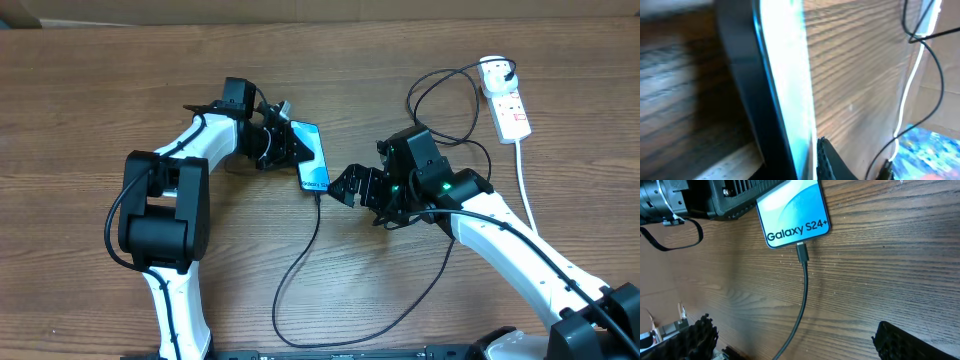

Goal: Plug charger to phone and switch on socket

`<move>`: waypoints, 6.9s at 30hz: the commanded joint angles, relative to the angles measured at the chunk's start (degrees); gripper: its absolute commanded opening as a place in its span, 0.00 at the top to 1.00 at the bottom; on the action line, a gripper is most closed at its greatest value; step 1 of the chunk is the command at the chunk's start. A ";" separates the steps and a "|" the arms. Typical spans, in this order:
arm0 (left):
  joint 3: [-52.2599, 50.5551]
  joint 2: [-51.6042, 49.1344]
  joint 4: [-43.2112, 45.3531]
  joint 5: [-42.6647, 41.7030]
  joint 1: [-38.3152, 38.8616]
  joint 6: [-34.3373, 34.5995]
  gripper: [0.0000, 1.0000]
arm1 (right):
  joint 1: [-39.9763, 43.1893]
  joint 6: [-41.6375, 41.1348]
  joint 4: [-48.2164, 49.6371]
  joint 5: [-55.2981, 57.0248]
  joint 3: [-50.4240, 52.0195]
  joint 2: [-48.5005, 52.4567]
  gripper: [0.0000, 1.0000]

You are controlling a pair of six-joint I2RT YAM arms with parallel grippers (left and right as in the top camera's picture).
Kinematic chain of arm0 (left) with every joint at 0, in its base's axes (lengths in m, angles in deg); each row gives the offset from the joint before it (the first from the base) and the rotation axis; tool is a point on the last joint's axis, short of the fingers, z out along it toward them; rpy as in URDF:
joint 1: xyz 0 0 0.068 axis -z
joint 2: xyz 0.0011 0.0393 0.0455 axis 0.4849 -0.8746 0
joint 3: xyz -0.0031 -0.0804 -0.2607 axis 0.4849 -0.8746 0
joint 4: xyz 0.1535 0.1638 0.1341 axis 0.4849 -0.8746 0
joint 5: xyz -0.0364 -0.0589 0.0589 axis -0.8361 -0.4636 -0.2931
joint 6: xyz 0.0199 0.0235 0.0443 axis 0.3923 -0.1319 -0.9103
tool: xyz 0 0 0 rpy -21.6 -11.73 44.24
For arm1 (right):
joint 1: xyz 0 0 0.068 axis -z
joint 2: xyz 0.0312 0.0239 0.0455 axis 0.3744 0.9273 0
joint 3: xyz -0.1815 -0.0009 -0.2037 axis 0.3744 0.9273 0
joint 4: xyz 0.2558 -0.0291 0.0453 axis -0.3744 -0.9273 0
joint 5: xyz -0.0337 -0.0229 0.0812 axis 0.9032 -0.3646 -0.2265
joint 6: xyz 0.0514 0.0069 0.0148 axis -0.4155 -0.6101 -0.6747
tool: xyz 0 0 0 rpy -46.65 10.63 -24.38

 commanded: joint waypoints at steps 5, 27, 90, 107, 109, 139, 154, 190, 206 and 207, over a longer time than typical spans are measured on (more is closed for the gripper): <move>0.46 -0.50 0.15 2.93 0.00 -0.13 0.66 | 0.28 0.46 0.02 0.79 -0.24 -0.11 0.00; 0.59 3.43 -9.64 13.40 -7.04 -4.66 0.64 | 0.28 0.48 -2.99 10.03 -0.24 -0.11 0.00; 0.59 42.47 -21.05 29.88 -7.23 -4.63 0.00 | 44.87 26.36 -23.89 35.47 -56.87 22.88 0.00; 0.59 32.68 -20.02 29.86 -7.17 -3.10 0.00 | 45.22 26.93 -19.26 35.89 -56.06 31.50 0.00; 0.59 32.15 -20.02 29.88 -7.19 -3.10 0.00 | 45.24 28.89 -18.49 35.93 -56.06 33.31 0.00; 0.59 31.23 -20.02 30.08 -7.19 -3.10 0.00 | 45.33 30.23 -14.49 30.64 -56.02 47.98 0.00; 0.59 31.23 -20.02 30.08 -7.19 -3.10 0.00 | 45.33 24.15 -13.94 28.52 -56.00 49.75 0.00; 0.59 31.23 -20.02 30.08 -7.19 -3.10 0.00 | 45.38 24.17 -14.73 24.61 -56.00 51.54 0.00; 0.59 31.23 -20.02 30.08 -7.19 -3.10 0.00 | 45.38 24.20 -15.37 24.65 -56.00 51.56 0.00; 0.59 31.23 -20.02 30.08 -7.19 -3.10 0.00 | 45.38 24.17 -15.37 24.65 -56.00 51.56 0.00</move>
